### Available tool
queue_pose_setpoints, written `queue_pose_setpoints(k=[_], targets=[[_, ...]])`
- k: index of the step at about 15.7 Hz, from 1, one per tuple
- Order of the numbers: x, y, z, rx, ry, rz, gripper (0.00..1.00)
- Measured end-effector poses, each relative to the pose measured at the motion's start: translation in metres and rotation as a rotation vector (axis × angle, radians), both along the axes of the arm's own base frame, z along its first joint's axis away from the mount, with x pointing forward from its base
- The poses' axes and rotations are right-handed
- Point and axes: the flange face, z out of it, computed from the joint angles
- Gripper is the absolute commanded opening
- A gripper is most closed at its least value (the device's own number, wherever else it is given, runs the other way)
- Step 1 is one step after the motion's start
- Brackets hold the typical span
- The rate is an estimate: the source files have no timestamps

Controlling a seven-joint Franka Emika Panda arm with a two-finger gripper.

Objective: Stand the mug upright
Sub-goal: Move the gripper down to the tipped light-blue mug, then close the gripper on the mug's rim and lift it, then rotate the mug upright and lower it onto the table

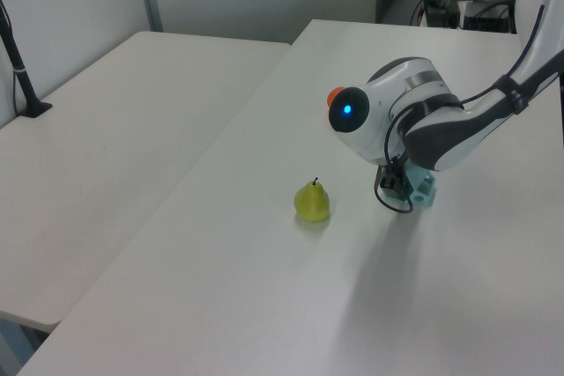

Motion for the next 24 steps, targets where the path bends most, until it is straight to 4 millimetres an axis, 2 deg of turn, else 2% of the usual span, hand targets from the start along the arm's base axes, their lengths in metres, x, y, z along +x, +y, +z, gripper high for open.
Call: queue_pose_setpoints(k=[5, 7, 12, 14, 16, 20, 22, 24], targets=[[0.001, -0.013, 0.001, -0.068, 0.015, -0.01, 0.15], [0.0, -0.015, 0.0, -0.077, 0.034, -0.006, 0.02], [0.004, -0.023, 0.008, -0.111, 0.064, 0.01, 0.0], [0.008, -0.033, 0.014, -0.105, 0.085, 0.016, 0.0], [0.016, -0.048, 0.033, -0.085, 0.09, 0.015, 0.0], [0.024, -0.08, 0.087, 0.002, 0.088, 0.008, 0.0], [0.026, -0.077, 0.098, 0.114, 0.092, 0.036, 0.0], [0.031, -0.066, 0.101, 0.25, 0.074, 0.073, 0.0]])
